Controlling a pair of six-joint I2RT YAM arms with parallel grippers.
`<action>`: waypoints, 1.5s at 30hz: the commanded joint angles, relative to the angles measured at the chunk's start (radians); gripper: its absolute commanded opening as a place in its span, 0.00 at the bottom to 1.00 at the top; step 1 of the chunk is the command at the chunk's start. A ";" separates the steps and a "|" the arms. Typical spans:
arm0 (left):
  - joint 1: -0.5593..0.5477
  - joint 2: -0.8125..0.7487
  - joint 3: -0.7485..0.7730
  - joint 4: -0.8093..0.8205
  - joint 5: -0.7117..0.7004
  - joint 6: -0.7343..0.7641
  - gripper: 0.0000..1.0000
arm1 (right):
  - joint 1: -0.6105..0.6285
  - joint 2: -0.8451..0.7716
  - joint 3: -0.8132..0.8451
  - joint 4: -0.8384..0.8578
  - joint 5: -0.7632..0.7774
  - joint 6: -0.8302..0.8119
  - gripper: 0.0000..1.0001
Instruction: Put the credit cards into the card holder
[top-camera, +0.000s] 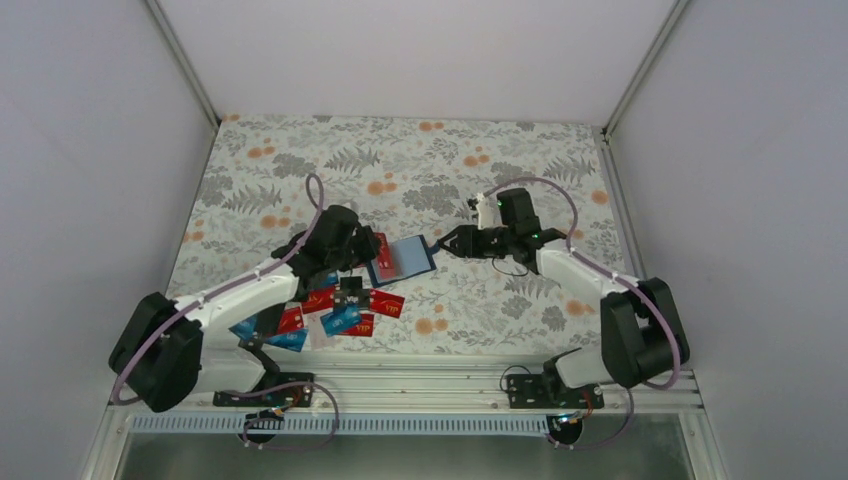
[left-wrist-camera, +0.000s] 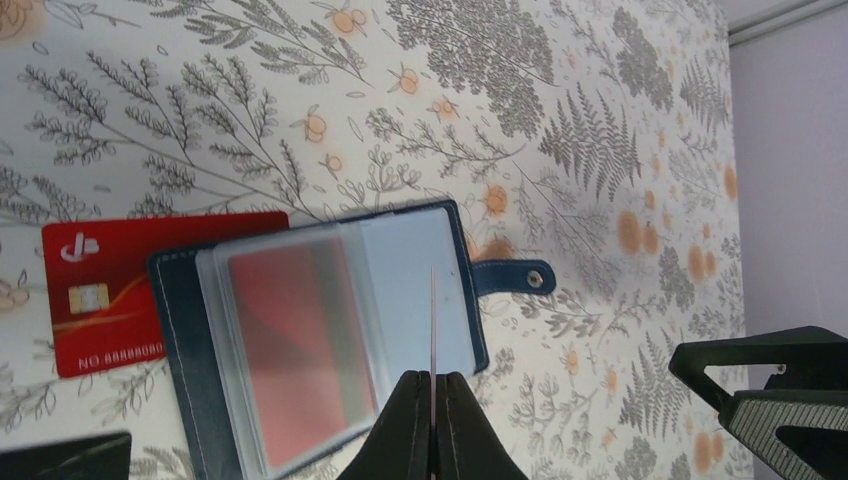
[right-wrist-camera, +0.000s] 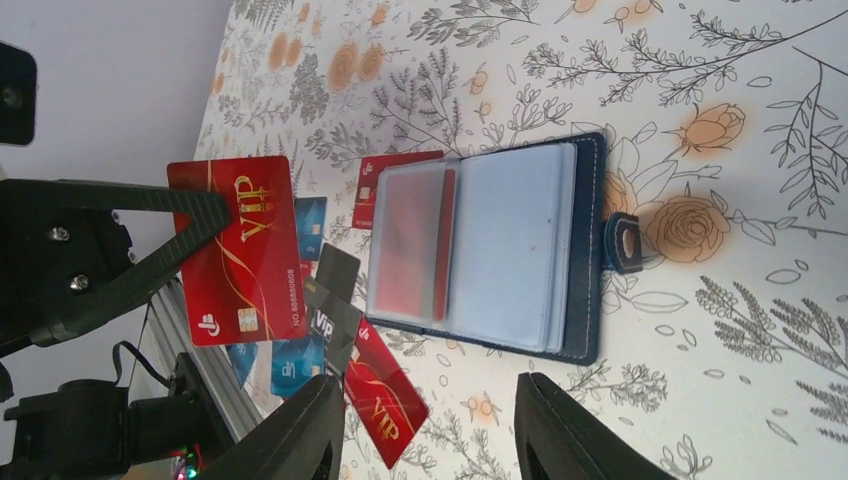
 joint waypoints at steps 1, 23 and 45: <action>0.058 0.080 0.031 0.092 0.105 0.069 0.02 | -0.007 0.075 0.055 0.070 -0.036 0.007 0.45; 0.143 0.300 -0.012 0.265 0.331 0.101 0.02 | 0.014 0.408 0.248 0.080 -0.176 -0.015 0.34; 0.144 0.354 -0.029 0.299 0.398 0.089 0.02 | 0.039 0.599 0.284 0.032 -0.065 -0.044 0.22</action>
